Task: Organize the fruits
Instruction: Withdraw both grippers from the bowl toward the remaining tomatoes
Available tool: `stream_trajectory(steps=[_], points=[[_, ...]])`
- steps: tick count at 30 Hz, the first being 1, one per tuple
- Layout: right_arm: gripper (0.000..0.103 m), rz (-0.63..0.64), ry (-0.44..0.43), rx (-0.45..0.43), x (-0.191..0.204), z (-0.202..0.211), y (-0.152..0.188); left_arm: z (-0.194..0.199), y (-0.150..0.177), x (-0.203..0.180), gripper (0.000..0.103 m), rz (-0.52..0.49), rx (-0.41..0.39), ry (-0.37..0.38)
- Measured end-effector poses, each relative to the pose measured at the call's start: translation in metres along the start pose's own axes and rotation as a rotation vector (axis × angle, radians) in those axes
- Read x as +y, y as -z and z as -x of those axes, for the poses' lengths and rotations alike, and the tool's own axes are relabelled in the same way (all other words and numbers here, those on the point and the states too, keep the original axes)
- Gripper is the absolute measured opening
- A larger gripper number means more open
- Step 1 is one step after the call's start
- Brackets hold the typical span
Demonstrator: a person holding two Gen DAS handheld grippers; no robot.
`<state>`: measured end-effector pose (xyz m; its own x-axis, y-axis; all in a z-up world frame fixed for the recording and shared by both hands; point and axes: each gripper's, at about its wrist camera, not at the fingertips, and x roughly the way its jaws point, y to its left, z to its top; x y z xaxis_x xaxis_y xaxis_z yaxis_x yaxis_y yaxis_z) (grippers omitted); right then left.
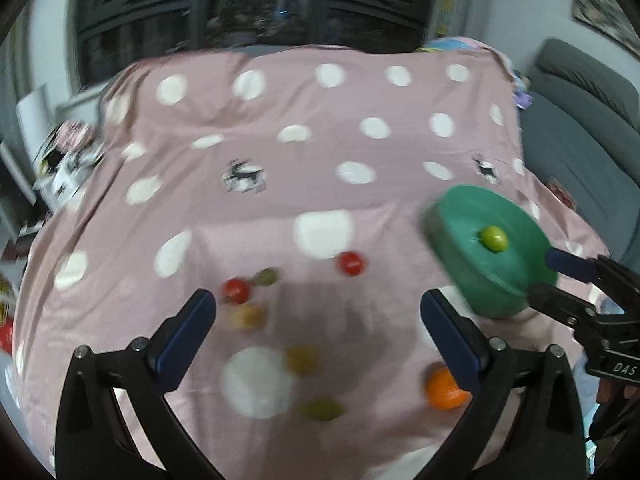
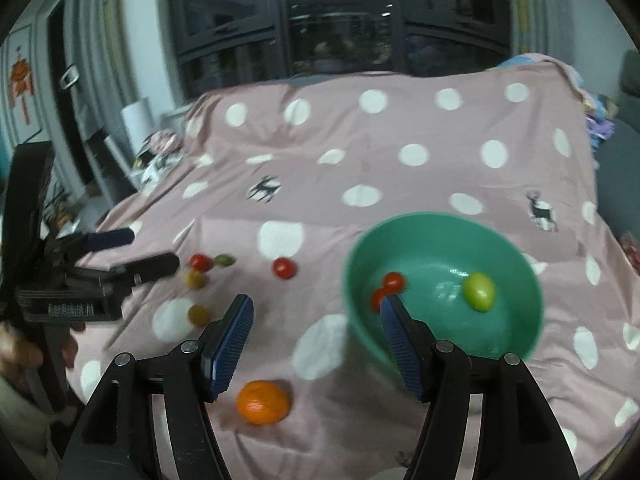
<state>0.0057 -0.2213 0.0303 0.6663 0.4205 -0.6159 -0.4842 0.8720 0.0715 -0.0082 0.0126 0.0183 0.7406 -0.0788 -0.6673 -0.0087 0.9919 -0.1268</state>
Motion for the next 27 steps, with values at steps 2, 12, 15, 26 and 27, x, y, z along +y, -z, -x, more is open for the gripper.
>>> stream_trajectory(steps=[2,12,15,26,27], points=[[0.067,0.033,-0.034,0.024,0.011,-0.009,0.001,0.003,0.007,0.027,0.102,0.046,0.003,-0.024],[0.067,0.085,-0.099,0.146,0.039,-0.057,0.000,0.001,0.035,0.078,0.101,0.116,0.038,-0.047],[0.067,0.075,-0.111,0.179,0.041,-0.071,-0.001,-0.007,0.032,0.079,0.101,0.105,0.044,-0.018],[0.067,0.084,-0.102,0.265,0.048,-0.127,-0.022,-0.072,-0.009,0.067,0.066,-0.024,0.143,0.011],[0.067,0.093,-0.101,0.272,0.049,-0.134,-0.025,-0.077,-0.011,0.067,0.065,-0.031,0.152,0.013]])
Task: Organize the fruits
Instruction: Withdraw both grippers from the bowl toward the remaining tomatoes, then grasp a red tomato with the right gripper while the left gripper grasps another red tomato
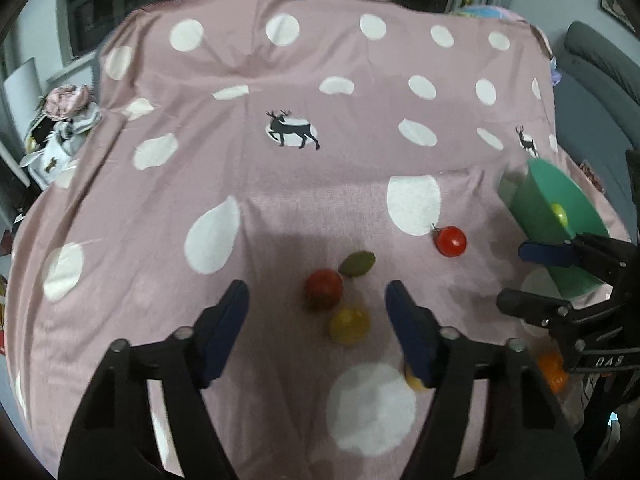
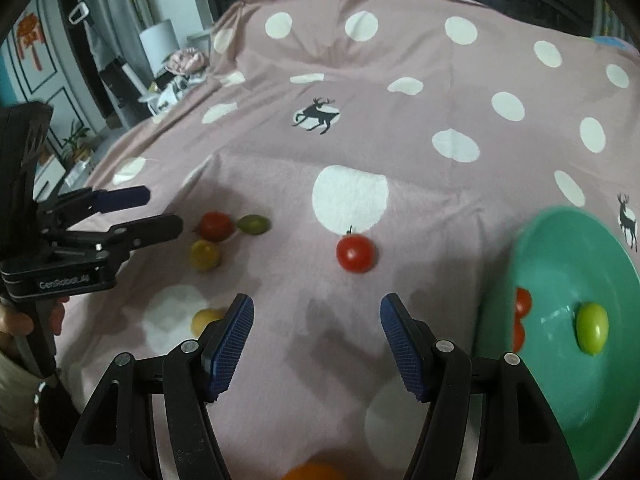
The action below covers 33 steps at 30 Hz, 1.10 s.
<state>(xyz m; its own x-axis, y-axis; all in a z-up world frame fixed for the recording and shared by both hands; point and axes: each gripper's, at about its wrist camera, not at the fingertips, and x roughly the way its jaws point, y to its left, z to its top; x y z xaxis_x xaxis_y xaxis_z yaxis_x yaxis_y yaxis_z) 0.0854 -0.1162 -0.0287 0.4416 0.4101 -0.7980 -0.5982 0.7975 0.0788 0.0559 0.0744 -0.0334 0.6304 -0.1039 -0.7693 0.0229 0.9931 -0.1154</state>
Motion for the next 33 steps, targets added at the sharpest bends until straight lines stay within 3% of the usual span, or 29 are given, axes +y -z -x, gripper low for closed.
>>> stream_trajectory(steps=[17,21,23,26,31,33], points=[[0.067,-0.033,-0.026,0.085,-0.018,-0.054,-0.025,-0.054,-0.012,-0.010,0.055,-0.215,0.184,-0.062],[0.067,-0.036,-0.029,0.088,-0.020,-0.057,-0.026,-0.061,-0.009,-0.013,0.054,-0.225,0.218,-0.023],[0.067,-0.030,-0.038,0.087,-0.019,-0.058,-0.027,-0.062,-0.010,-0.010,0.044,-0.207,0.215,-0.023],[0.067,-0.022,-0.042,0.091,-0.019,-0.060,-0.029,-0.062,-0.010,-0.008,0.037,-0.187,0.214,-0.008],[0.067,-0.040,-0.050,0.105,-0.024,-0.068,-0.031,-0.060,-0.008,-0.011,0.032,-0.193,0.219,0.013],[0.062,-0.038,-0.045,0.113,-0.023,-0.072,-0.031,-0.061,-0.007,-0.013,0.031,-0.197,0.221,0.021]])
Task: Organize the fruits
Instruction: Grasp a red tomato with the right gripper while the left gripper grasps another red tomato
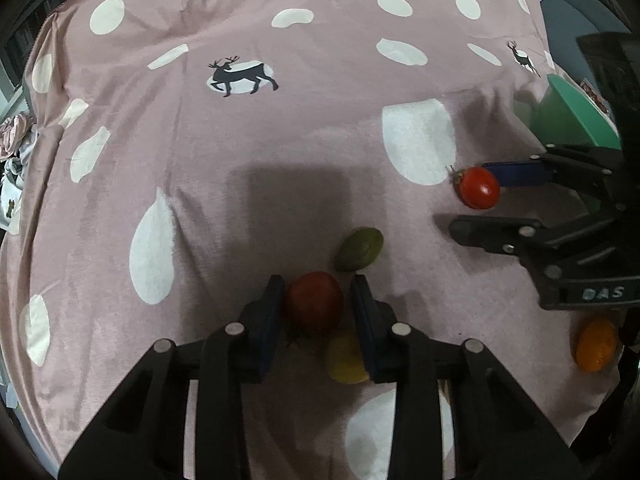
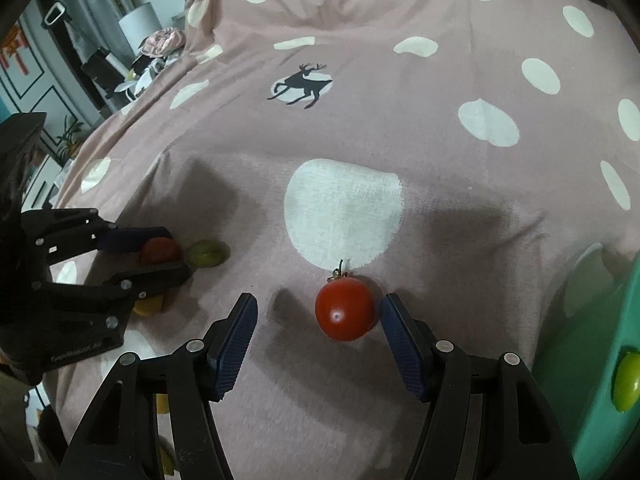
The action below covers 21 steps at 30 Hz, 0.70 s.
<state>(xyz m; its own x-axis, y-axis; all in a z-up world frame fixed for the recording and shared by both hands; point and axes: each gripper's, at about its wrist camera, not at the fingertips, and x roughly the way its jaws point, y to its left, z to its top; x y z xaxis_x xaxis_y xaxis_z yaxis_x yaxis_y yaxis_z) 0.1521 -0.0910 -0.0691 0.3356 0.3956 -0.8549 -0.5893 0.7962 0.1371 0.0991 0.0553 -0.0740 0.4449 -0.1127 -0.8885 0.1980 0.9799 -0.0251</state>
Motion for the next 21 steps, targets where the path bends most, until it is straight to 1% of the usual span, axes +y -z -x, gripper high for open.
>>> stream_trajectory(steps=[2,5,6,9,11,12,15,21], points=[[0.058,0.005,0.009,-0.003,0.000,-0.002,-0.001,0.000,0.000,-0.001,0.027,-0.004,-0.002,0.007],[0.054,-0.006,0.009,-0.007,-0.002,-0.002,-0.003,0.000,0.001,0.001,0.027,0.004,-0.005,0.020],[0.049,-0.004,0.012,-0.008,-0.002,-0.002,-0.003,0.000,0.001,0.002,0.027,0.006,-0.006,0.022],[0.041,0.008,0.024,-0.013,-0.001,-0.001,-0.002,0.000,0.002,0.003,0.027,0.015,-0.009,0.030],[0.032,0.012,0.027,-0.013,-0.001,-0.001,-0.002,0.001,0.002,0.003,0.026,0.020,-0.013,0.027],[0.031,0.014,0.025,-0.013,-0.001,-0.001,-0.002,0.000,0.002,0.003,0.026,0.023,-0.014,0.027],[0.030,0.024,0.025,-0.015,-0.001,-0.001,-0.002,0.002,0.003,0.004,0.026,0.038,-0.019,0.035],[0.030,0.011,-0.004,-0.032,-0.001,0.006,0.001,0.012,0.007,0.002,0.026,0.059,-0.043,0.042]])
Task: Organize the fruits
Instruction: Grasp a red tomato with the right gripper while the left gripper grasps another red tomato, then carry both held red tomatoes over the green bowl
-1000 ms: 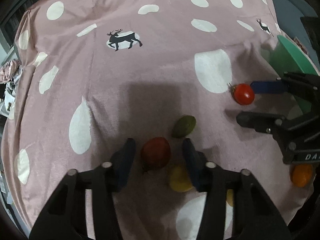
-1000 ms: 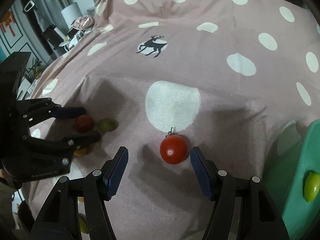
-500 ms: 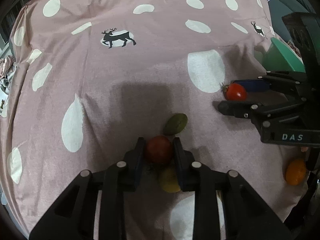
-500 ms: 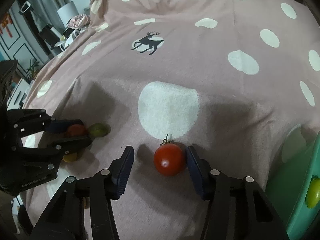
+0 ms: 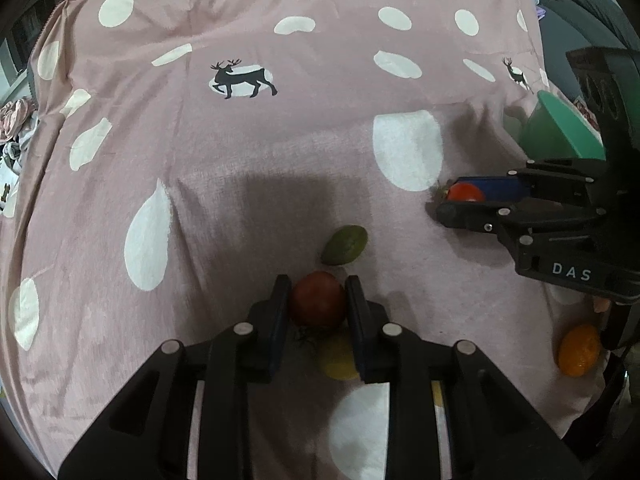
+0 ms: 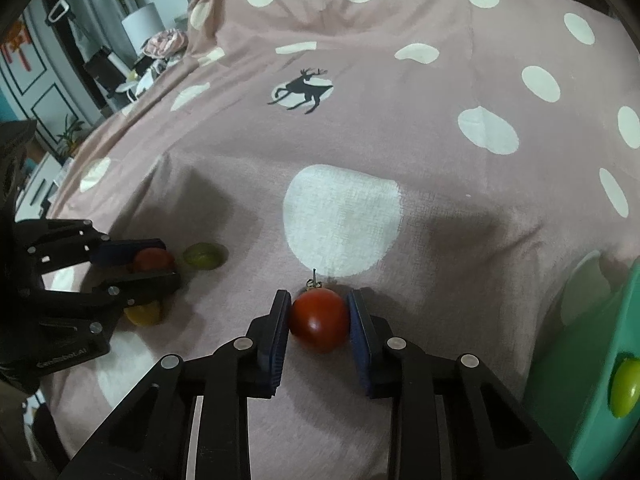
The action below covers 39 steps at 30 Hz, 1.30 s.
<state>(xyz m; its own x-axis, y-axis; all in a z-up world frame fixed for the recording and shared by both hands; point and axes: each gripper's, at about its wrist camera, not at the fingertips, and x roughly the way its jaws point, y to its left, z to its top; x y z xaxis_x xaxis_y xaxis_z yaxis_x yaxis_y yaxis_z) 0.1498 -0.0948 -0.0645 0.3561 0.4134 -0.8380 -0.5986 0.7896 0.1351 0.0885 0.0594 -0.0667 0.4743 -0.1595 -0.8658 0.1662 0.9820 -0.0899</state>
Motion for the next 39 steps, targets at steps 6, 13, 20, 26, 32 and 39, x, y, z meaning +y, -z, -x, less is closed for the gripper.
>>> stream_trajectory(steps=[6,13,20,26,32,39], points=[[0.030,-0.008,-0.031,-0.061,0.003,0.029,0.010,0.017,0.008,-0.010,0.027,0.025,-0.041,0.029],[0.030,0.001,-0.068,-0.120,0.015,0.064,0.029,0.041,0.018,-0.030,0.027,0.036,-0.088,0.034],[0.030,-0.024,-0.073,-0.168,0.021,0.091,0.052,0.064,0.032,-0.046,0.027,0.078,-0.147,0.017],[0.030,-0.044,-0.078,-0.191,0.022,0.107,0.067,0.079,0.041,-0.060,0.027,0.077,-0.172,0.021],[0.030,-0.057,-0.095,-0.216,0.022,0.121,0.079,0.095,0.049,-0.072,0.027,0.074,-0.203,0.021],[0.030,-0.060,-0.115,-0.246,0.026,0.135,0.093,0.109,0.056,-0.087,0.027,0.059,-0.224,0.019]])
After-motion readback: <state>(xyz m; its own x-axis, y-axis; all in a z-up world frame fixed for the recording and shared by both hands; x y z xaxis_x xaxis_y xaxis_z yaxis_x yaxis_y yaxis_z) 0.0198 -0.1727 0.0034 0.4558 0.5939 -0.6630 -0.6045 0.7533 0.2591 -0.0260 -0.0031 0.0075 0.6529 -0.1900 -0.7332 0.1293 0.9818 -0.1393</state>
